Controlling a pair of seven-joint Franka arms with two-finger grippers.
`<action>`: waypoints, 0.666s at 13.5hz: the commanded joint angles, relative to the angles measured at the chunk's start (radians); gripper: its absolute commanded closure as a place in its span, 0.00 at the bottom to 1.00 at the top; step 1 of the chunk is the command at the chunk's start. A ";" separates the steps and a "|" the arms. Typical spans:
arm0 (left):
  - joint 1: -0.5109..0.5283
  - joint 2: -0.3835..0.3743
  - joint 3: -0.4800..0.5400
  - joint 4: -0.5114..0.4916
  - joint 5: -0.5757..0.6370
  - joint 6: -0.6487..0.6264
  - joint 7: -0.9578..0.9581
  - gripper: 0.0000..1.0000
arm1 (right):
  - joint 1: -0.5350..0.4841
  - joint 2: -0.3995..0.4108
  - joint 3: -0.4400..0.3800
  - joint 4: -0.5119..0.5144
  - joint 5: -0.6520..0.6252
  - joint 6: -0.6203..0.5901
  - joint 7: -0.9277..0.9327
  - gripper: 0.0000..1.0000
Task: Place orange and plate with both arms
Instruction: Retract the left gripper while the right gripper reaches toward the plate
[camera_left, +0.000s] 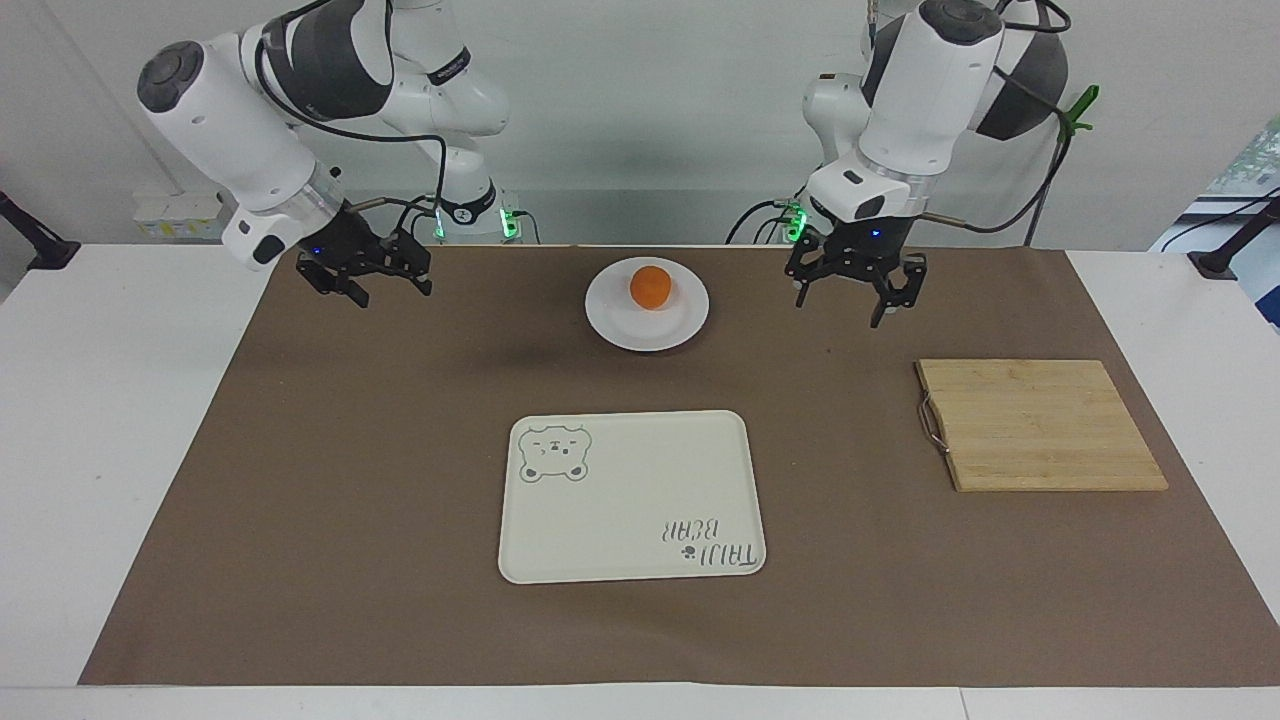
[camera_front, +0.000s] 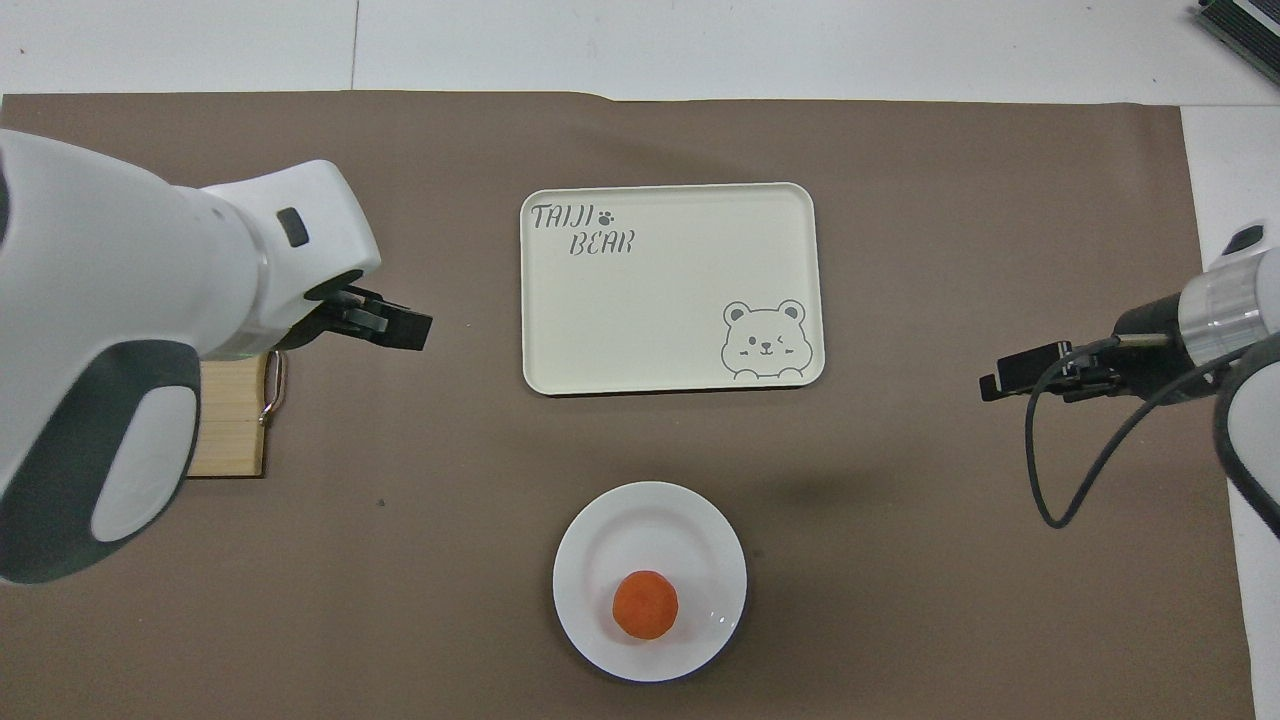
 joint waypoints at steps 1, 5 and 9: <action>0.071 0.013 -0.004 0.116 0.024 -0.156 0.096 0.00 | 0.004 -0.020 0.002 -0.126 0.137 0.066 -0.050 0.00; 0.165 0.022 -0.003 0.248 0.020 -0.342 0.135 0.00 | 0.091 -0.030 0.002 -0.313 0.337 0.213 -0.073 0.00; 0.226 0.043 -0.006 0.267 -0.009 -0.364 0.138 0.00 | 0.189 -0.029 0.004 -0.471 0.565 0.368 -0.143 0.00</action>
